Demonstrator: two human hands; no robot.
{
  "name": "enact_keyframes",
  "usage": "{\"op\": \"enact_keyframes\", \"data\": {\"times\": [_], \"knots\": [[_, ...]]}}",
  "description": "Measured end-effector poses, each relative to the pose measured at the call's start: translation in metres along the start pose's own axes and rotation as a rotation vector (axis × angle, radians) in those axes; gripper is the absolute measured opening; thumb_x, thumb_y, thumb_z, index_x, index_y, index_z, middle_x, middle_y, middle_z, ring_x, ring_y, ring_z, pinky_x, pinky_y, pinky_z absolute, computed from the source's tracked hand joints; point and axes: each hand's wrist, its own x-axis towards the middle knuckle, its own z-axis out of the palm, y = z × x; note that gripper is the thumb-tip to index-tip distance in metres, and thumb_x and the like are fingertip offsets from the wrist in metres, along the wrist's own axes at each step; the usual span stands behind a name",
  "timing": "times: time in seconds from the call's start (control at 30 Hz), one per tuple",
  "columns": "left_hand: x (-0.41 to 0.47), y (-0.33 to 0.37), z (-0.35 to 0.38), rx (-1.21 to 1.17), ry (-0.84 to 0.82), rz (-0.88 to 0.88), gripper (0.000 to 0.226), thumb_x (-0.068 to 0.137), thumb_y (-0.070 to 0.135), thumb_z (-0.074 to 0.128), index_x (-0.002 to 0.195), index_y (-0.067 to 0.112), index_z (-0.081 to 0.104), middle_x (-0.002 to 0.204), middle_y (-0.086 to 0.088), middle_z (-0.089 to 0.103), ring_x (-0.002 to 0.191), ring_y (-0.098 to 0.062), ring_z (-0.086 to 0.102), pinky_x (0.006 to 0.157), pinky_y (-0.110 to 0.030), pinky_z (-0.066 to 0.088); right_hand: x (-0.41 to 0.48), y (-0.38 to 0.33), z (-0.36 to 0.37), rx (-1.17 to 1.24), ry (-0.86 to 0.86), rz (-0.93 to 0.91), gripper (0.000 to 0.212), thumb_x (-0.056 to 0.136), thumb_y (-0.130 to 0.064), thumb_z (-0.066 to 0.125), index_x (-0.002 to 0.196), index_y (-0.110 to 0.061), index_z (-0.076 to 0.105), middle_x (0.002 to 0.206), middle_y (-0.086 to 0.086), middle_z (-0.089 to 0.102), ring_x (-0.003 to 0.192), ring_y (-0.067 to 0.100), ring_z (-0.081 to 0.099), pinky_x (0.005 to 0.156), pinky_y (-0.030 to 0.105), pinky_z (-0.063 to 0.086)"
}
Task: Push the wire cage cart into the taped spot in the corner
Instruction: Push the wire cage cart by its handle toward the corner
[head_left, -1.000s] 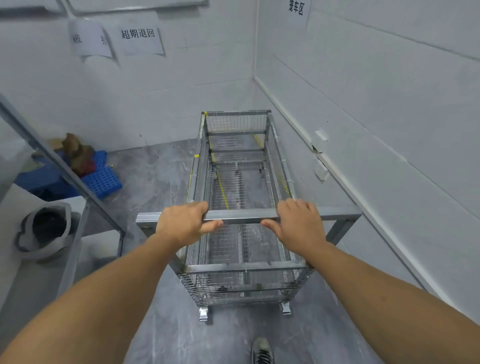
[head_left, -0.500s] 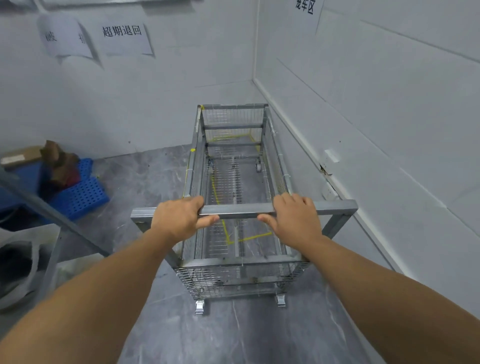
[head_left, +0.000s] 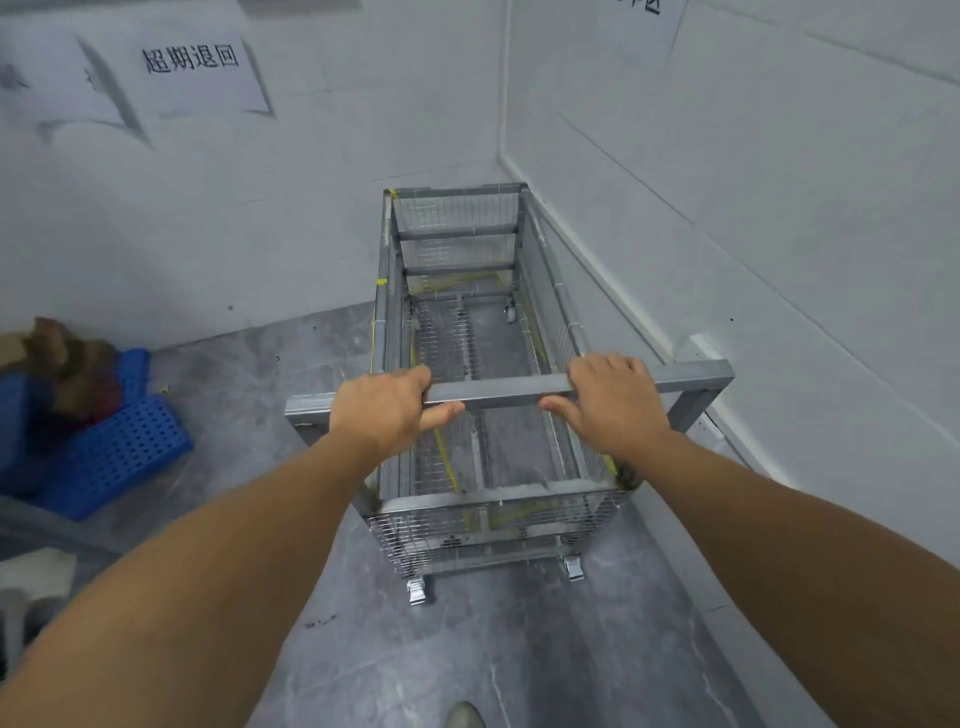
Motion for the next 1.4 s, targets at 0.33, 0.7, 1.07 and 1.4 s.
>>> {"op": "enact_keyframes", "data": {"times": [0.33, 0.7, 1.07, 1.4], "knots": [[0.077, -0.039, -0.001, 0.016, -0.008, 0.004, 0.063, 0.076, 0.084, 0.021, 0.083, 0.025, 0.043, 0.065, 0.007, 0.053, 0.061, -0.019, 0.054, 0.053, -0.033, 0.041, 0.09, 0.001, 0.003, -0.007, -0.015, -0.013, 0.065, 0.086, -0.073, 0.017, 0.098, -0.018, 0.049, 0.101, 0.003, 0.058, 0.095, 0.026, 0.05, 0.087, 0.042, 0.035], [0.151, -0.06, 0.002, 0.052, 0.028, -0.001, 0.065, 0.072, 0.085, 0.015, 0.084, 0.026, 0.04, 0.064, 0.009, 0.051, 0.057, -0.016, 0.052, 0.049, -0.03, 0.037, 0.172, 0.025, 0.015, 0.03, 0.009, -0.074, 0.06, 0.086, -0.074, 0.02, 0.091, -0.019, 0.046, 0.095, 0.001, 0.059, 0.09, 0.024, 0.051, 0.084, 0.042, 0.036], [0.159, -0.041, 0.007, 0.028, 0.096, -0.009, 0.068, 0.07, 0.086, 0.013, 0.08, 0.025, 0.04, 0.06, 0.006, 0.048, 0.055, -0.019, 0.051, 0.048, -0.03, 0.033, 0.174, 0.048, 0.018, 0.043, 0.031, -0.102, 0.057, 0.089, -0.073, 0.025, 0.091, -0.02, 0.045, 0.093, 0.002, 0.057, 0.089, 0.026, 0.052, 0.082, 0.044, 0.036], [0.155, -0.06, 0.012, 0.016, 0.109, 0.017, 0.073, 0.069, 0.09, 0.011, 0.08, 0.026, 0.045, 0.066, 0.005, 0.058, 0.058, -0.02, 0.054, 0.048, -0.029, 0.033, 0.172, 0.031, 0.015, 0.081, 0.024, -0.081, 0.06, 0.09, -0.071, 0.028, 0.101, -0.017, 0.051, 0.101, 0.004, 0.058, 0.097, 0.027, 0.051, 0.088, 0.044, 0.034]]}}
